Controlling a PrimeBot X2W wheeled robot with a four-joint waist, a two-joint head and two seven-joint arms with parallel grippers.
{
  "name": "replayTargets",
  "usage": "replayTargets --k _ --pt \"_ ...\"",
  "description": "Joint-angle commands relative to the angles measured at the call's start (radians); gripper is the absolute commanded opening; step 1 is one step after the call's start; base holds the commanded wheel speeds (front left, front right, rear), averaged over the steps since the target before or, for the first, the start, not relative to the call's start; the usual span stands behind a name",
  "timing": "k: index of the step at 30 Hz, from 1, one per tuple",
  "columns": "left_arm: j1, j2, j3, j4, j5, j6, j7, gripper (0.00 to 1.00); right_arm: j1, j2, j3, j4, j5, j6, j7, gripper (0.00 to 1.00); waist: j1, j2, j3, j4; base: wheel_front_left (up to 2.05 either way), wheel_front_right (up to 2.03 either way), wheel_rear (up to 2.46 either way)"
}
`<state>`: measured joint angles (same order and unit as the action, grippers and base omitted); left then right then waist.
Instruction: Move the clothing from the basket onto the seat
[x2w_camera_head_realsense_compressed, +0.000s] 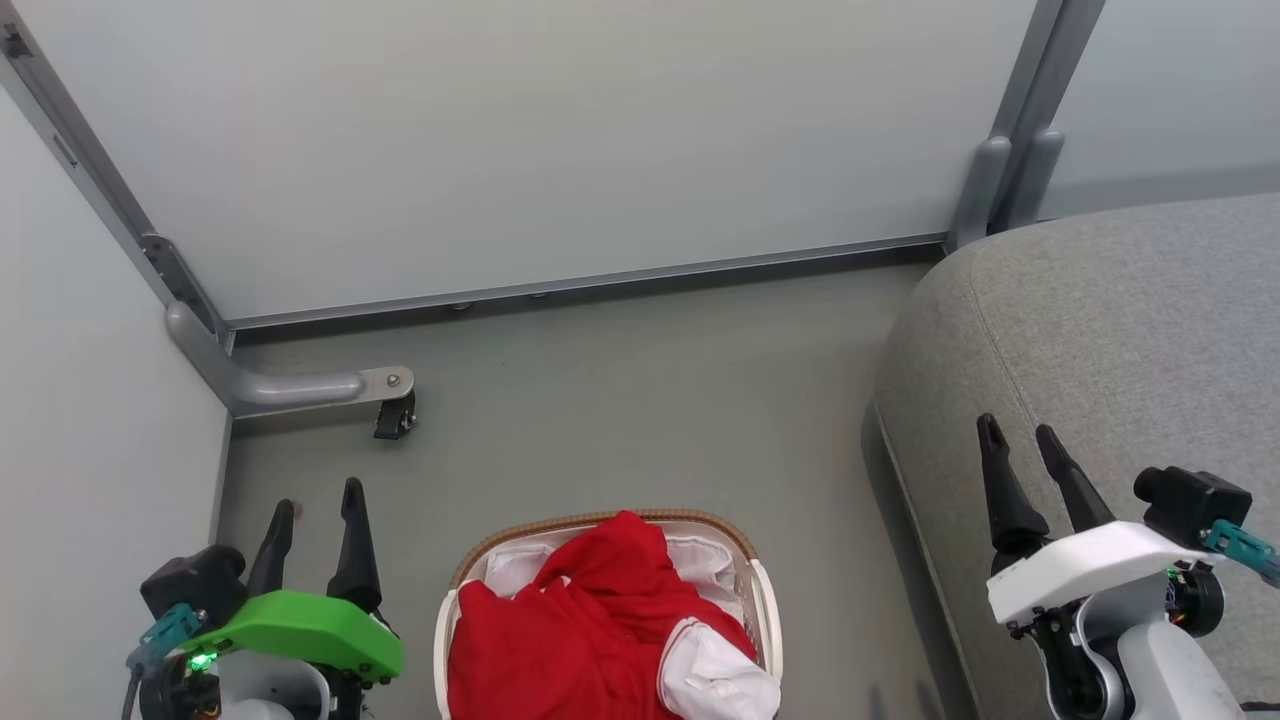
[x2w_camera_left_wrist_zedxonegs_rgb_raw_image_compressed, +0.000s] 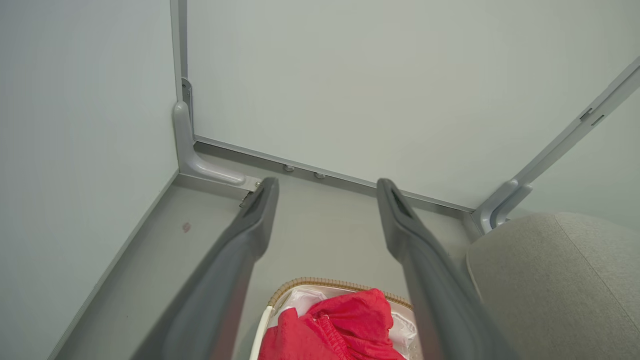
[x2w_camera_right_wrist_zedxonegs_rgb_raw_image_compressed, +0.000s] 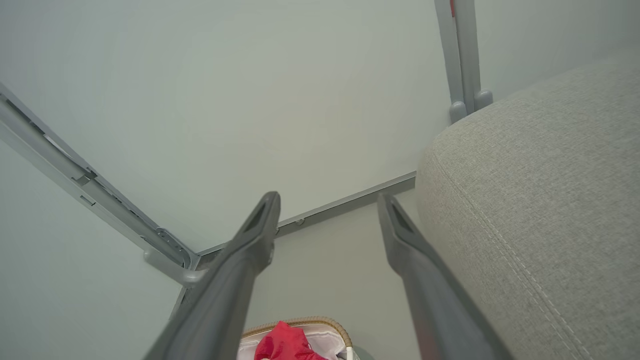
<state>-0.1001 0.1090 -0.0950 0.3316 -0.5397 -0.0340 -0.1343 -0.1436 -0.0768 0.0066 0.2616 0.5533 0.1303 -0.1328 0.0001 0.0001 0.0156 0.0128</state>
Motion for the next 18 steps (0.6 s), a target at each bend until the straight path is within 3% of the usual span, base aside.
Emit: replayTargets --k 1,18 --pt "-0.026 0.013 -0.005 -0.007 0.035 0.007 -0.012 1.0 -0.024 -0.009 0.004 -0.011 -0.034 0.0 -0.013 1.0 0.0 -0.0001 0.0 0.0 0.0 0.0 0.0" --pt "-0.006 0.019 -0.035 0.032 0.19 0.017 -0.053 1.0 0.004 -0.003 0.014 0.065 -0.224 0.0 -0.054 1.0 0.0 -0.0001 -0.004 0.002 0.0 0.0 0.0"
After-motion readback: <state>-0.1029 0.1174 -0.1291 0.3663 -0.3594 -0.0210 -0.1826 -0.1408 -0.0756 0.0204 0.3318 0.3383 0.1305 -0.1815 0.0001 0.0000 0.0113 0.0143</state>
